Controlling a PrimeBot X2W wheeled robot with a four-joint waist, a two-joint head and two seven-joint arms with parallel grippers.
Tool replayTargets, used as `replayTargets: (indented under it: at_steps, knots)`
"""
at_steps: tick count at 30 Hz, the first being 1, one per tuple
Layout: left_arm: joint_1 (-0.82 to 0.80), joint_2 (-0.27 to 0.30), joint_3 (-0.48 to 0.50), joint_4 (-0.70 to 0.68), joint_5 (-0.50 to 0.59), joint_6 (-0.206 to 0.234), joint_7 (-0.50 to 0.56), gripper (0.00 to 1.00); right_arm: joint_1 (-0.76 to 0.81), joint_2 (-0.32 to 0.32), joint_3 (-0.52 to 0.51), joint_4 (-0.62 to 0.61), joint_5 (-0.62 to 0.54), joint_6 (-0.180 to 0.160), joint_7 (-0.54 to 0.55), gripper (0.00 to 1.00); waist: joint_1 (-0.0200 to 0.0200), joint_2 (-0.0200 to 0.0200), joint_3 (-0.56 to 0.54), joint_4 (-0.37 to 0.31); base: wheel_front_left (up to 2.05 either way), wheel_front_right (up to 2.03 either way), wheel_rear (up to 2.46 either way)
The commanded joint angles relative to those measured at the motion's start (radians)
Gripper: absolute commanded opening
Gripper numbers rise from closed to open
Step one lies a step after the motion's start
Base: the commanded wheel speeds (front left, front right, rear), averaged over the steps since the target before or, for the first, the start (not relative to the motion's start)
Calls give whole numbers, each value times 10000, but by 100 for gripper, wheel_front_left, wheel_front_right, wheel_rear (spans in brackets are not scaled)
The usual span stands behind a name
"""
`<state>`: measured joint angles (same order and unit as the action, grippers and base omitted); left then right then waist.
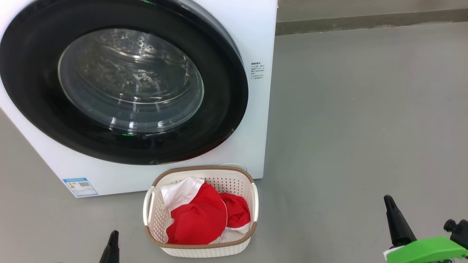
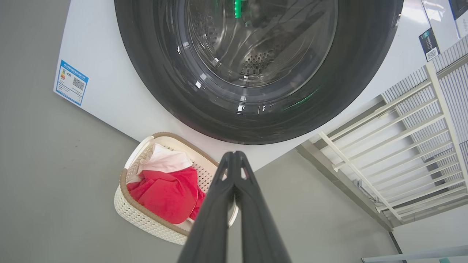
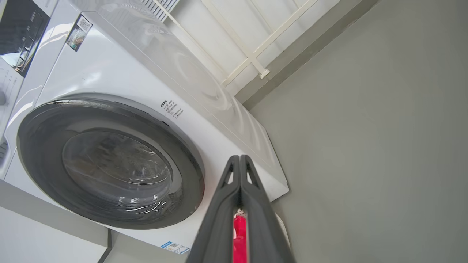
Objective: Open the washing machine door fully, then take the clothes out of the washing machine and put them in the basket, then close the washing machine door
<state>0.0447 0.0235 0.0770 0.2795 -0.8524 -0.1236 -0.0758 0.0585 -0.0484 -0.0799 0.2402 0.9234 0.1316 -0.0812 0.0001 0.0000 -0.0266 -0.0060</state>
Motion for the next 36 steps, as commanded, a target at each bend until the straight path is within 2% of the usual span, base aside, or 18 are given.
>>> replayTargets:
  at_steps: [1, 36]
  knots:
    - [-496, 172, 196, -272, -350, -35, 71, 0, -520, -76, 42, -232, 309, -4, 63, 0, -1, 0, 7, 2, 0, 0, 0]
    - [-1048, 223, 290, -311, -4210, -54, 1047, 0, -1133, -51, -159, -84, 3816, -7, 1068, 0, -1, 0, 162, 33, 0, 0, 0]
